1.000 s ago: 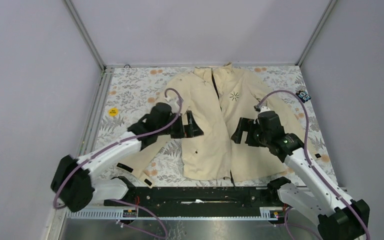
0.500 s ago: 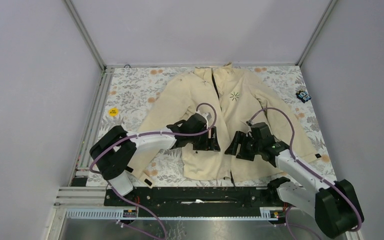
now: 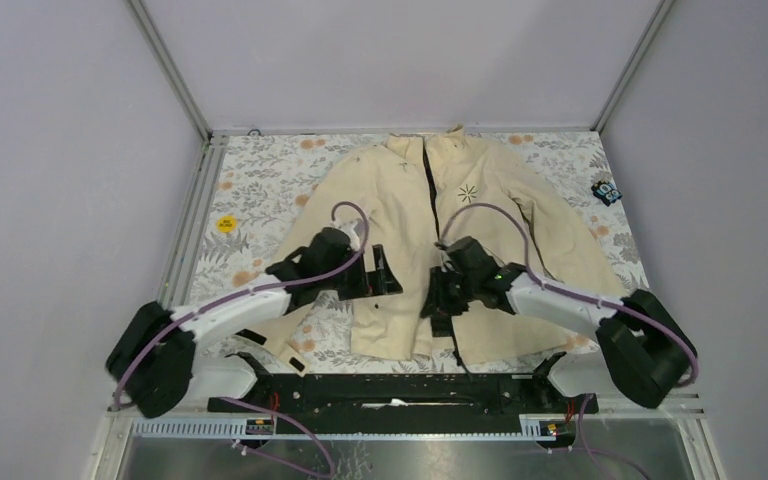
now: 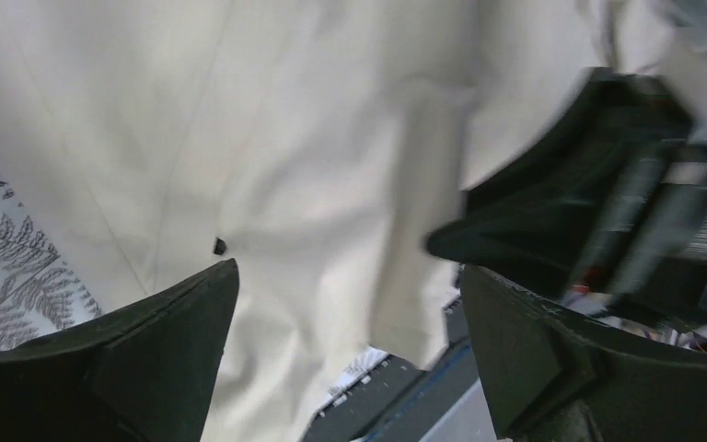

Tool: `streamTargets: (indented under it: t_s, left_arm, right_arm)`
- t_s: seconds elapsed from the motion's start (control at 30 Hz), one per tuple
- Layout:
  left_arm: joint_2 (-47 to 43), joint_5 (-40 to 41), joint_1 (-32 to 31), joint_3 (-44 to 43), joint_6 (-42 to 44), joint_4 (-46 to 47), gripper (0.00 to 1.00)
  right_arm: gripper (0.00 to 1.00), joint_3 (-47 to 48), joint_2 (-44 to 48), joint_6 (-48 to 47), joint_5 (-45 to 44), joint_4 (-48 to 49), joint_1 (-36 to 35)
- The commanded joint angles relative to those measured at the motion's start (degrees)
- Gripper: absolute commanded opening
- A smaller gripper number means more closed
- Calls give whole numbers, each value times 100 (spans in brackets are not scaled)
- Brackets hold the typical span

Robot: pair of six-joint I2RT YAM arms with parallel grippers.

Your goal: Zip up the jacket

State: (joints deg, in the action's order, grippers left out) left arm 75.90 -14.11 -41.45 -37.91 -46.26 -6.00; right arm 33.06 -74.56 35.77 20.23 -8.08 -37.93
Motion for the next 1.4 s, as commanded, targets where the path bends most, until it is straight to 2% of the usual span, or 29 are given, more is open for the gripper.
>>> streamTargets:
  t_s: [0.0,0.13,0.2,0.33,0.43,0.53,0.63,0.73,0.83,0.97,1.07,1.1,1.13,1.2,1.3,1.37]
  left_arm:
    - [-1219,-345,353,-75,338,-631,99]
    - [-1902,-19,563,-141,522,-1260,99]
    - [-1911,-297,646,-164,513,-1306,99]
    - [-1595,-1372,653,174,9,-249,99]
    - [-1189,-1730,575,472,-431,760,94]
    - [-569,-1784,200,409,-542,1372,88]
    - [189,-1526,-182,22,-375,1308,85]
    - [788,-1436,-331,-314,-265,1339,82]
    - [1329,-1449,-436,-661,-219,1396,77]
    - [1869,-1377,-692,-1155,-173,1424,73]
    - [2022,-1271,-802,-1323,-228,1462,77]
    - [2023,-1208,-835,-1357,-234,1471,80]
    - [2015,-1105,-864,-1390,-223,1445,83]
    - [2012,-642,-972,-1586,-55,1091,88]
    - [2313,395,-1242,-2188,175,-90,87]
    - [2564,692,-1361,-2443,213,-430,81]
  right_arm:
    - [35,1091,-733,4,-778,-104,-905]
    - [53,1369,-1375,54,-462,101,-1137]
    - [59,1271,-1460,89,-330,364,-1137]
    - [67,1349,-1476,-100,-246,116,-1111]
    - [75,1125,-1130,-67,-455,53,-1098]
    - [80,1061,-730,-38,-965,-394,-1085]
    - [85,1247,-344,41,-2200,-1530,-1085]
    - [88,1369,80,-207,-2986,-2361,-1084]
    - [89,1343,557,-260,-3427,-2872,-1085]
    - [89,1006,1169,-99,-3423,-2788,-1057]
    - [83,748,1497,245,-3464,-2595,-909]
    - [78,601,1687,342,-3366,-2398,-864]
    - [69,417,1904,473,-3247,-2178,-805]
    - [58,-2,2335,700,-2903,-1701,-575]
    - [57,-578,2660,576,-2413,-1091,-64]
    - [57,-626,2528,361,-2250,-1123,236]
